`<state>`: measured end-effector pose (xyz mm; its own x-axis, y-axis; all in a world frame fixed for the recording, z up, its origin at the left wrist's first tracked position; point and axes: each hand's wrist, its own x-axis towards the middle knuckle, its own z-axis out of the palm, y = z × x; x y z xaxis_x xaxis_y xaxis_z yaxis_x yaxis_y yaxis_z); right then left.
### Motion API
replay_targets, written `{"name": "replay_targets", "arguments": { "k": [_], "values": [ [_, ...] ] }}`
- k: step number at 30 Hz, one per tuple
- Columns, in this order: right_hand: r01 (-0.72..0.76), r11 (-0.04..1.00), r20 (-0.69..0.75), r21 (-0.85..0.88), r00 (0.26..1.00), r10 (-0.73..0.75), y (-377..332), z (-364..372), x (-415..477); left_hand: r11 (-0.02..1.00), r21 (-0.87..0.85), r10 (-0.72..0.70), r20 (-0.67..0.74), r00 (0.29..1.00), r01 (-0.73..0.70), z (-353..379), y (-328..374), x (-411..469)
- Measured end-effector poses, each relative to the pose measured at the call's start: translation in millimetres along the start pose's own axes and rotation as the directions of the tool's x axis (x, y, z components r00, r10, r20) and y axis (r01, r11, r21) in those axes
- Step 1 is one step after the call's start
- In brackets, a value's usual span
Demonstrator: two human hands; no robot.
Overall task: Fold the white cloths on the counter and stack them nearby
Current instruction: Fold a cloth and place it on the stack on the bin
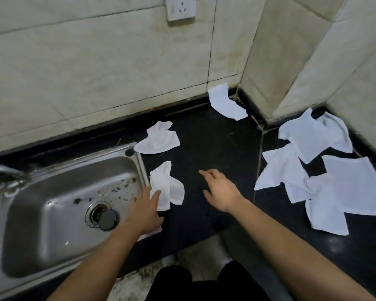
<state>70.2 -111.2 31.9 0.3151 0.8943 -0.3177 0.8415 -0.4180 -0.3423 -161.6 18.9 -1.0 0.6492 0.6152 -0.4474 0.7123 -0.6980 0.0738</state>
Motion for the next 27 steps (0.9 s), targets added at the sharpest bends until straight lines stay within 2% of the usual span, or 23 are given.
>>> {"name": "replay_targets", "arguments": {
  "k": [5,8,10,13,16,18,21,23,25,27],
  "values": [
    [0.068,0.997,0.153,-0.035,0.986,-0.062,-48.5,38.5,41.0,0.995,0.012,0.098,-0.015,0.995,-0.098,13.0,-27.1,18.7],
    [0.111,0.990,0.270,-0.086,0.959,-0.084,-57.0,62.0,51.2,0.994,0.002,0.113,-0.023,0.993,-0.113,17.6,-34.7,29.2],
    [0.134,0.984,0.305,-0.114,0.948,-0.093,-54.9,69.0,58.5,0.991,-0.020,0.127,-0.076,0.989,-0.129,18.3,-38.5,34.7],
    [0.125,0.966,0.267,-0.225,0.962,-0.063,-47.3,67.7,70.0,0.953,-0.283,0.029,-0.266,0.964,-0.106,16.7,-43.1,36.3],
    [-0.005,0.962,0.247,-0.275,0.966,0.076,-34.9,57.1,77.3,0.872,-0.480,-0.090,-0.348,0.933,-0.095,-0.9,-45.3,43.0],
    [-0.089,0.971,0.244,-0.221,0.959,0.144,-20.7,43.7,83.6,0.833,-0.535,-0.083,-0.374,0.924,-0.142,-22.7,-41.7,56.4],
    [-0.126,0.983,0.176,-0.130,0.973,0.148,-3.4,20.7,92.1,0.797,-0.572,-0.079,-0.418,0.905,-0.195,-56.0,-32.4,78.3],
    [-0.182,0.982,0.133,-0.040,0.974,0.186,7.4,5.7,94.9,0.736,-0.649,-0.120,-0.402,0.908,-0.191,-71.4,-21.3,91.2],
    [-0.297,0.941,0.071,0.160,0.955,0.289,19.0,-5.0,96.0,0.633,-0.757,-0.205,-0.367,0.907,-0.163,-83.2,-7.4,103.0],
    [-0.389,0.793,-0.019,0.469,0.893,0.449,31.1,-14.0,94.3,0.498,-0.856,-0.315,-0.328,0.890,-0.139,-93.3,8.6,113.4]
  ]
}}
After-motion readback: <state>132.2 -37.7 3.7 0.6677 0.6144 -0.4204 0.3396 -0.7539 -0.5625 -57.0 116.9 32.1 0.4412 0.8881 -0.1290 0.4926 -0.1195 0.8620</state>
